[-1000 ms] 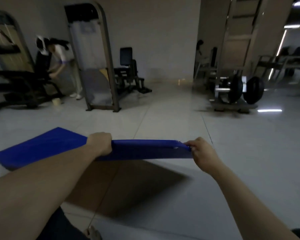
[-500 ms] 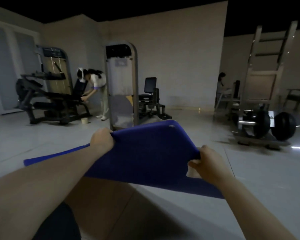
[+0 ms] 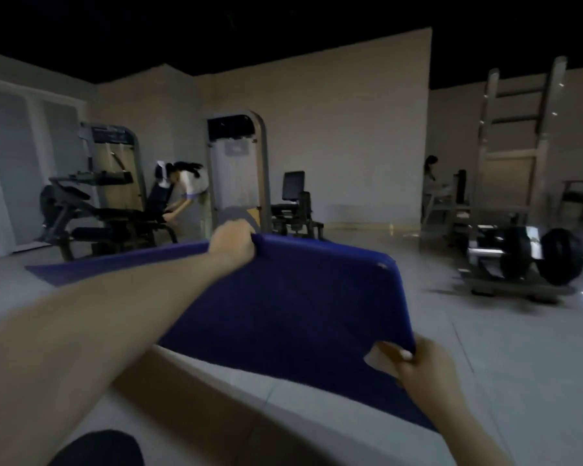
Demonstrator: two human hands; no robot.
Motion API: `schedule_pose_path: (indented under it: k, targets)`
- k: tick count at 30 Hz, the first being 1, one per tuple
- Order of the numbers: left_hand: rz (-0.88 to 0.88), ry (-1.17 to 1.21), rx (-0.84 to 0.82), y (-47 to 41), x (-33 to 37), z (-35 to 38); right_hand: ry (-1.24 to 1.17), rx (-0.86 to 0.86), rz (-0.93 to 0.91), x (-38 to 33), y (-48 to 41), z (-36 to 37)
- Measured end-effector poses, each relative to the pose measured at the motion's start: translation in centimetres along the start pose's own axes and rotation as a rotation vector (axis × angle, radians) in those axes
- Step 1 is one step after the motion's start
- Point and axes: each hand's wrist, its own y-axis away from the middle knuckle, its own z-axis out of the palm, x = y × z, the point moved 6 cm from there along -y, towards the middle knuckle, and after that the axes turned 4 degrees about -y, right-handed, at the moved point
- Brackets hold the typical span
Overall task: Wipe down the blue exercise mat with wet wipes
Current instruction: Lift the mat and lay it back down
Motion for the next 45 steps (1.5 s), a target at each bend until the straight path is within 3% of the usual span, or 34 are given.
schedule_pose_path:
  k: [9,13,18,23,28,34,40,45]
  targets:
    - [0.113,-0.056,-0.036,-4.9,5.9,1.6,-0.193,-0.027,0.116,4.2,-2.3,2.1]
    - [0.056,0.05,-0.192,-5.8,6.7,7.8,-0.17,-0.103,0.244,8.2,-3.9,2.8]
    - [0.179,0.181,-0.489,0.4,12.9,18.1,-0.145,-0.079,0.452,14.4,-2.4,4.0]
    - [0.185,0.248,-0.4,2.0,14.1,19.9,-0.126,-0.157,0.457,14.6,-2.0,3.9]
    - [0.213,0.277,-0.465,0.3,14.7,20.9,-0.148,-0.229,0.465,16.4,-1.1,4.1]
    - [0.232,0.303,-0.52,-1.3,17.0,24.1,-0.009,-0.513,0.641,21.5,3.9,7.1]
    - [0.094,0.291,-0.491,0.5,18.1,27.9,-0.139,-0.237,0.533,21.4,1.8,7.6]
    - [0.122,0.277,-0.776,8.2,14.9,33.4,-0.186,-0.022,0.483,19.5,-1.9,7.8]
